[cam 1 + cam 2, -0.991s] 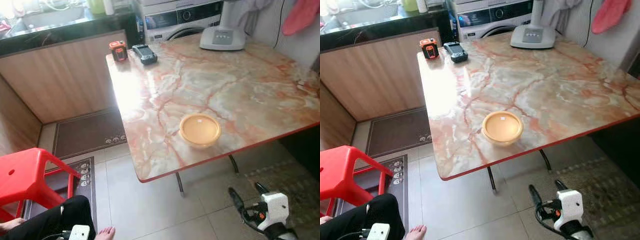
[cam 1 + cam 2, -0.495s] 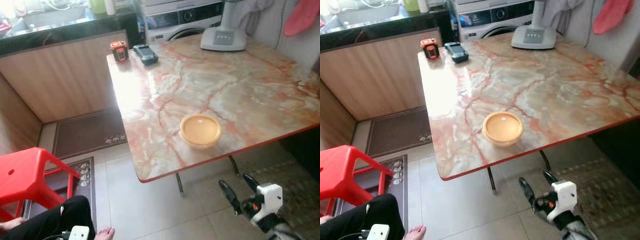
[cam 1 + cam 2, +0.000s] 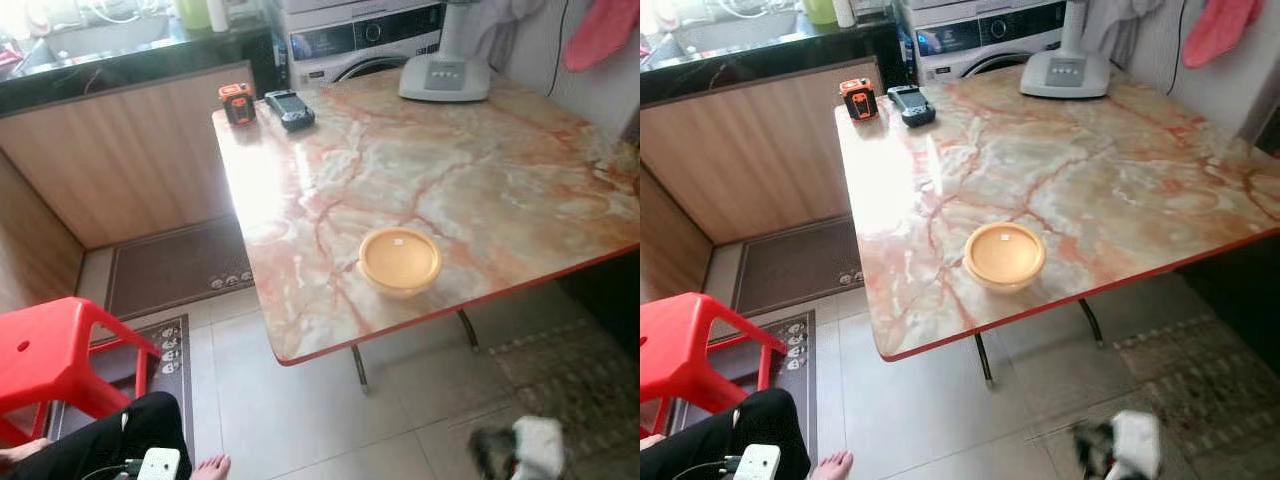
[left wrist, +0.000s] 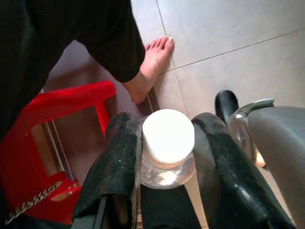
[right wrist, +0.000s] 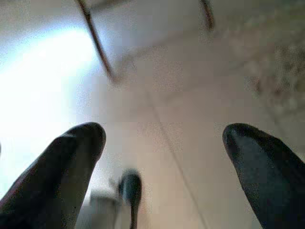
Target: Restocking fridge
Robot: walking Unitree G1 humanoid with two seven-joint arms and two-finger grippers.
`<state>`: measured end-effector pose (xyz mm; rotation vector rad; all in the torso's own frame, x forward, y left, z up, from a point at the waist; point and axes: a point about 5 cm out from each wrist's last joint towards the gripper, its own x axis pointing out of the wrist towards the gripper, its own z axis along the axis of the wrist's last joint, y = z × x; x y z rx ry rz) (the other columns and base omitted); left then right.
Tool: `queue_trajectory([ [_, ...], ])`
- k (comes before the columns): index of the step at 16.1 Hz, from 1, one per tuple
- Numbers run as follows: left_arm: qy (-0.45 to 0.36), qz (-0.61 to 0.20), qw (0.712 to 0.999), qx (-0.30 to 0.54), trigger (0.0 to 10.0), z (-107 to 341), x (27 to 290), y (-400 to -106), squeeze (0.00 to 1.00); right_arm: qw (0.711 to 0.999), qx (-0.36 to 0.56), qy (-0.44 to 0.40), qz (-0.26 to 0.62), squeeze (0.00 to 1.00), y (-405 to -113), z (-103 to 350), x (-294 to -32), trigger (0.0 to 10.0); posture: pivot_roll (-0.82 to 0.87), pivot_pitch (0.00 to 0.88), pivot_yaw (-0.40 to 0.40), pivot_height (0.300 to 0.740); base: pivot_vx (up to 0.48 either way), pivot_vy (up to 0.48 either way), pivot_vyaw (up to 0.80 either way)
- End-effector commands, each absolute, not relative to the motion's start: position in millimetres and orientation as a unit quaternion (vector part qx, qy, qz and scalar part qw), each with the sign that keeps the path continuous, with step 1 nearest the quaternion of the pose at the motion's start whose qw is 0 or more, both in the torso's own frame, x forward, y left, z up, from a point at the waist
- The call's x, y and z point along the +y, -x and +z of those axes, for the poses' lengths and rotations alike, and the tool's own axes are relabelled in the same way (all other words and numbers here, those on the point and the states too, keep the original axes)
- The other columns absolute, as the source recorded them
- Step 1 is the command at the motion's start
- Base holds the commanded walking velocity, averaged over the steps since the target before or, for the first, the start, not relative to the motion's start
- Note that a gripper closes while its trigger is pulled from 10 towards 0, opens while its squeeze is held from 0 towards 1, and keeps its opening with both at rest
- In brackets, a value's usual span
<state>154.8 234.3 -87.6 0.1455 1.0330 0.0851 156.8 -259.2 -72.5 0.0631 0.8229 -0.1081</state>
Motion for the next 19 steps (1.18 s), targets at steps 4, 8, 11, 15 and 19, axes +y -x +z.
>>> queue_trajectory([
  [4,-0.074,0.044,0.86,0.502,10.0,-89,234,-151,0.0,0.879,0.474,-0.029,-0.048,0.0,-132,-92,-237,10.0,-0.05,0.02,0.077,0.74,0.0,0.0,0.0],
  [8,-0.075,0.037,0.861,0.502,10.0,-90,232,-150,0.0,0.873,0.479,-0.047,-0.072,0.0,-127,-95,-236,10.0,-0.06,0.016,0.083,0.74,0.0,0.0,0.0],
  [11,-0.066,0.028,0.862,0.502,10.0,-91,229,-150,0.0,0.869,0.488,-0.044,-0.07,0.0,-129,-96,-233,10.0,-0.05,0.008,0.08,0.74,0.0,0.0,-0.45],
  [15,-0.068,0.031,0.86,0.504,10.0,-91,229,-149,0.0,0.868,0.491,-0.04,-0.065,0.0,-123,-98,-231,10.0,-0.05,0.001,0.078,0.74,0.0,0.0,-0.8],
  [19,-0.072,0.034,0.86,0.504,10.0,-91,228,-150,0.0,0.868,0.492,-0.039,-0.059,0.0,-123,-98,-230,10.0,-0.04,0.016,0.071,0.74,0.0,0.0,-0.4],
])
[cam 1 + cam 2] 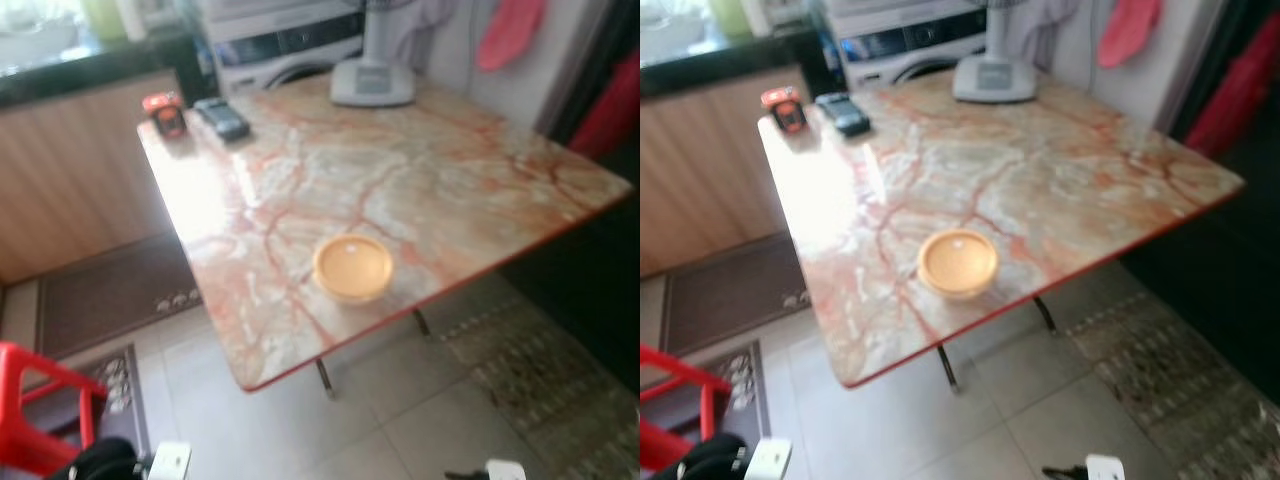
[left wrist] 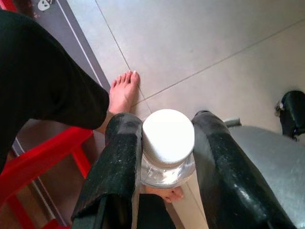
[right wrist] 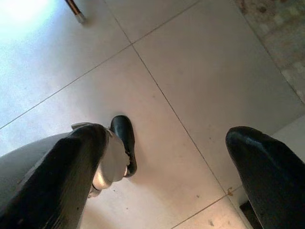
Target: Restocking fridge
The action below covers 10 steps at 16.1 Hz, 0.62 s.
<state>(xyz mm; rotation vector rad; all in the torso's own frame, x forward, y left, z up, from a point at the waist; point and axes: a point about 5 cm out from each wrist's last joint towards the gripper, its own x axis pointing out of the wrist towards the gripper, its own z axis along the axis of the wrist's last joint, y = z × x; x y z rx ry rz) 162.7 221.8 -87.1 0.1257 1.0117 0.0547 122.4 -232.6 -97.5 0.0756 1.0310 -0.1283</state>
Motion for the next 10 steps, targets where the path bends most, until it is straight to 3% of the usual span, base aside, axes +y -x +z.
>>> queue_trajectory([
  [1,-0.072,0.035,0.86,0.504,10.0,-91.1,228.0,-150.4,0.0,0.868,0.493,-0.04,-0.055,0.0,-122.6,-98.1,-229.4,10.0,-0.04,0.018,0.071,0.74,0.0,0.0,0.0],
  [10,-0.07,0.043,0.86,0.504,10.0,-90.7,229.3,-151.0,0.0,0.867,0.495,-0.04,-0.046,0.0,-124.4,-97.9,-228.0,10.0,-0.03,0.022,0.071,0.74,0.0,0.0,-0.79],
])
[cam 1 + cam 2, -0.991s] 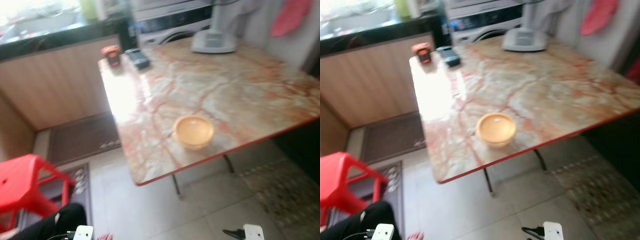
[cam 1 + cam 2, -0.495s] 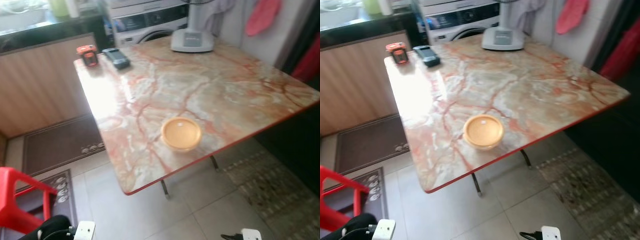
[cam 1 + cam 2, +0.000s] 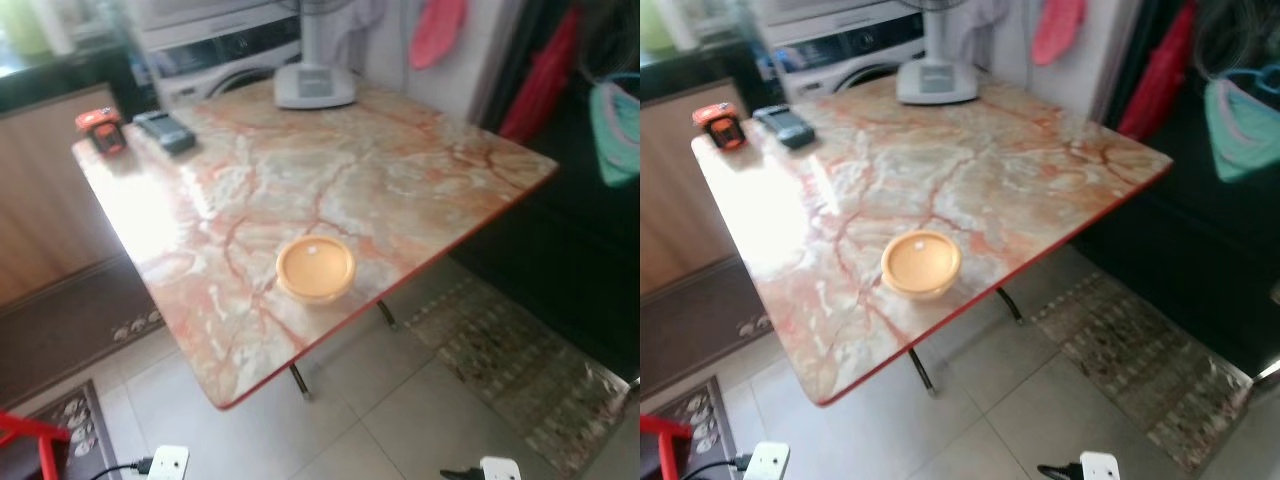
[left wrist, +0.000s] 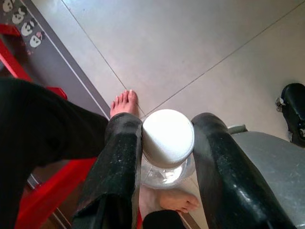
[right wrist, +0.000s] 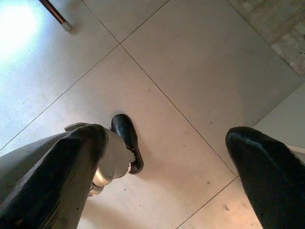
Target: Restocking fridge
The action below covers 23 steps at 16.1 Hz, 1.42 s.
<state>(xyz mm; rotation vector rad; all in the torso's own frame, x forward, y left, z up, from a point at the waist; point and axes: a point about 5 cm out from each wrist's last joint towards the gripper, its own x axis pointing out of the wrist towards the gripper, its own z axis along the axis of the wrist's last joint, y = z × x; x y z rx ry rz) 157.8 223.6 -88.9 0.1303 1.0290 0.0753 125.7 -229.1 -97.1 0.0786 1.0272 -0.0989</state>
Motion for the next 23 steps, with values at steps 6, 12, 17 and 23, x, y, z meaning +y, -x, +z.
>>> queue_trajectory([
  [6,-0.064,0.046,0.86,0.504,10.0,-90.8,228.7,-151.1,0.0,0.866,0.496,-0.038,-0.041,0.0,-124.8,-97.7,-228.4,10.0,-0.03,0.023,0.069,0.74,0.0,0.0,-0.79],
  [12,-0.069,0.046,0.858,0.506,10.0,-90.9,228.7,-151.3,0.0,0.866,0.497,-0.038,-0.038,0.0,-125.4,-97.3,-229.5,10.0,-0.03,0.025,0.068,0.74,0.0,0.0,-0.79],
  [17,-0.068,0.046,0.858,0.507,10.0,-90.7,228.3,-152.1,0.0,0.868,0.493,-0.039,-0.038,0.0,-126.8,-96.6,-229.8,10.0,-0.03,0.023,0.068,0.74,0.0,0.0,-0.28],
  [23,-0.068,0.046,0.858,0.506,10.0,-90.6,228.4,-152.3,0.0,0.868,0.494,-0.039,-0.044,0.0,-126.3,-96.8,-230.3,10.0,-0.02,0.015,0.07,0.74,0.0,0.0,0.0],
])
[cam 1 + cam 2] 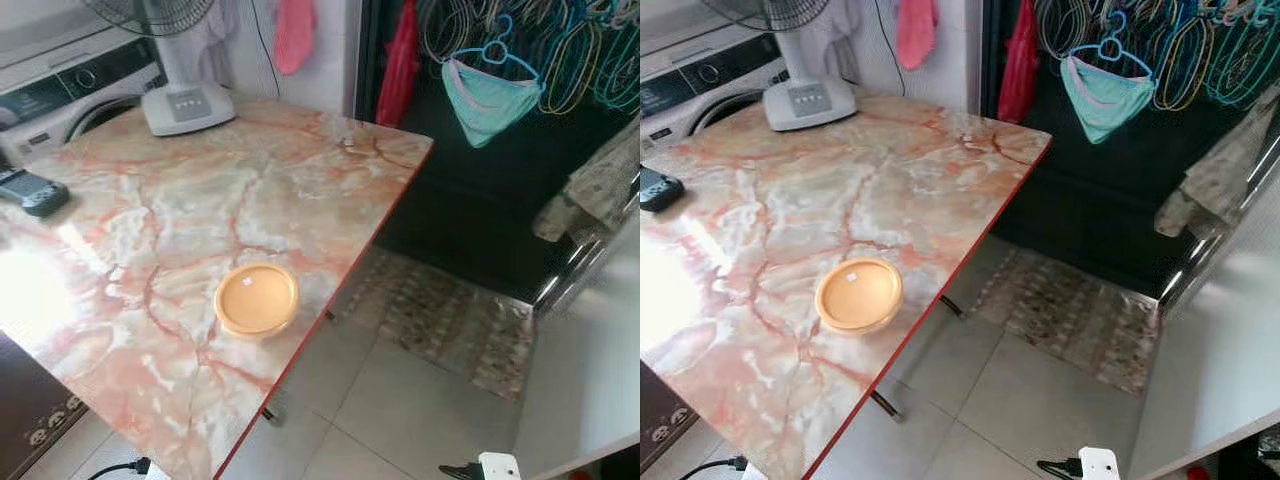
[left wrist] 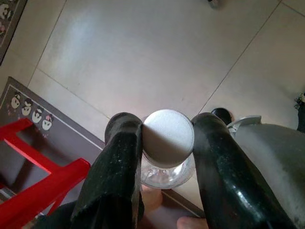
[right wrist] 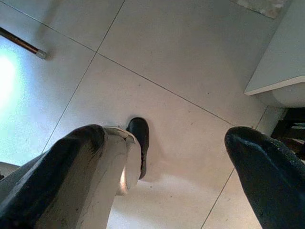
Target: Restocking fridge
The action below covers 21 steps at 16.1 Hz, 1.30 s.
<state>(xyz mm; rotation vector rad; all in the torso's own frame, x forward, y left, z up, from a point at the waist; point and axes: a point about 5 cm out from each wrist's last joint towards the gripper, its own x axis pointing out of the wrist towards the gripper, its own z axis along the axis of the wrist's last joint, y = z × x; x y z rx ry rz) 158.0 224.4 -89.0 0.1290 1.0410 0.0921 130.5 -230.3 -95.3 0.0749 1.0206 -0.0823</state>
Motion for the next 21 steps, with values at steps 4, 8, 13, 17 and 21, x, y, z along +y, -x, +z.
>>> queue_trajectory([
  [4,-0.061,0.049,0.859,0.505,10.0,-90.7,227.4,-152.8,0.0,0.868,0.493,-0.039,-0.044,0.0,-126.4,-96.6,-230.8,10.0,-0.02,0.02,0.067,0.74,0.0,0.0,0.0],
  [8,-0.054,0.051,0.859,0.506,10.0,-90.9,226.5,-152.8,0.0,0.869,0.491,-0.041,-0.046,0.0,-126.6,-96.4,-231.4,10.0,-0.03,0.024,0.066,0.74,-0.128,0.0,0.0],
  [13,-0.05,0.052,0.86,0.505,10.0,-90.8,225.7,-153.6,0.0,0.87,0.489,-0.042,-0.048,0.0,-126.7,-96.1,-232.1,10.0,-0.03,0.029,0.063,0.74,-0.271,0.0,0.0],
  [17,-0.057,0.051,0.858,0.507,10.0,-90.8,226.0,-153.6,0.0,0.869,0.49,-0.04,-0.049,0.0,-126.4,-96.1,-232.5,10.0,-0.03,0.028,0.063,0.74,-0.212,0.0,0.0],
  [21,-0.061,0.051,0.855,0.512,10.0,-91.1,225.7,-153.3,0.0,0.869,0.49,-0.04,-0.055,0.0,-126.3,-96.0,-233.7,10.0,-0.04,0.025,0.058,0.74,0.0,0.0,0.0],
])
